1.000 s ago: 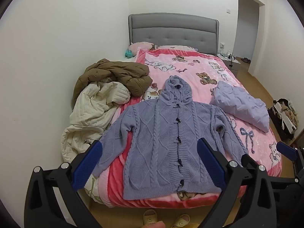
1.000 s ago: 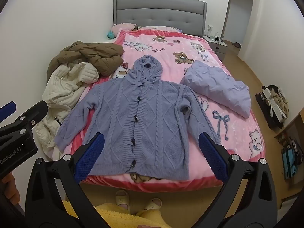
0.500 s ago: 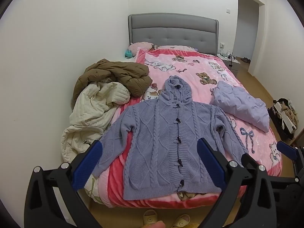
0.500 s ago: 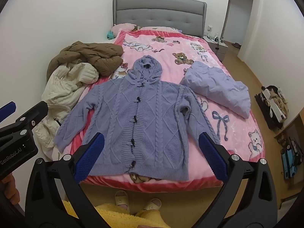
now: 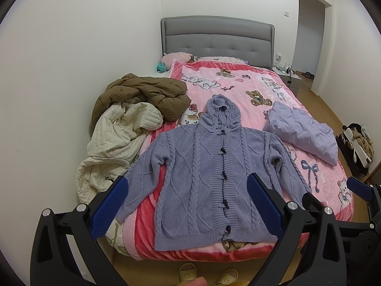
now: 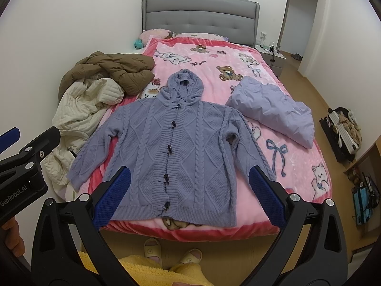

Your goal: Fold large clothes

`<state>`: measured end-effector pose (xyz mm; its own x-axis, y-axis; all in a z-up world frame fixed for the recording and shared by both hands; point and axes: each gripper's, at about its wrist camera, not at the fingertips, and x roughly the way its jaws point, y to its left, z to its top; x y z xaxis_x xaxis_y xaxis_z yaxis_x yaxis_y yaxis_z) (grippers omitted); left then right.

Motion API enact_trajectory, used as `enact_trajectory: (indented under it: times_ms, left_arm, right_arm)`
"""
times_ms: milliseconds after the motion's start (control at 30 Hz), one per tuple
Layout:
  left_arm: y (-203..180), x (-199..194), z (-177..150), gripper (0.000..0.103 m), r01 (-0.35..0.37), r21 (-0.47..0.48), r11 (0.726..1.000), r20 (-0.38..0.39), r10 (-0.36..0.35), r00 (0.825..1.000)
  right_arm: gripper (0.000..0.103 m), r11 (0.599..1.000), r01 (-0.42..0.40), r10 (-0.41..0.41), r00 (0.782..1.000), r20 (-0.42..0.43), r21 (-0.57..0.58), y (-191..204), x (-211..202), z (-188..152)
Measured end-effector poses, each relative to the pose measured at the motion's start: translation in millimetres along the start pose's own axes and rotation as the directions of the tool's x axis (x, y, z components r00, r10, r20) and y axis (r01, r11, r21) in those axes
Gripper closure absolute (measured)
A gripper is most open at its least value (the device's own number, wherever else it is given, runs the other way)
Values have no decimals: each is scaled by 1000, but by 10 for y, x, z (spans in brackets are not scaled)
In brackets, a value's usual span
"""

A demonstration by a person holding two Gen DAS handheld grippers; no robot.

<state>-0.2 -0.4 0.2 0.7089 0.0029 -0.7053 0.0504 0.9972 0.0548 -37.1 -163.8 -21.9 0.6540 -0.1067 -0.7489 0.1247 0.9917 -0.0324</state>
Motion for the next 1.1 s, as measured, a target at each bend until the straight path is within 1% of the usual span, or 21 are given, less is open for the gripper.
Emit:
enact_trajectory:
  times_ms: [433,1100]
  left_arm:
    - [0,1,1,5,-1,0,1000,0,1,1000]
    - [0,1,0,5,-3,0,1000,-1,3,1000]
  right_arm:
    - [8,1000,0,0,1000,0,0,-11,5,7]
    - [8,1000,1,-1,1000,1,4,-133,66,46]
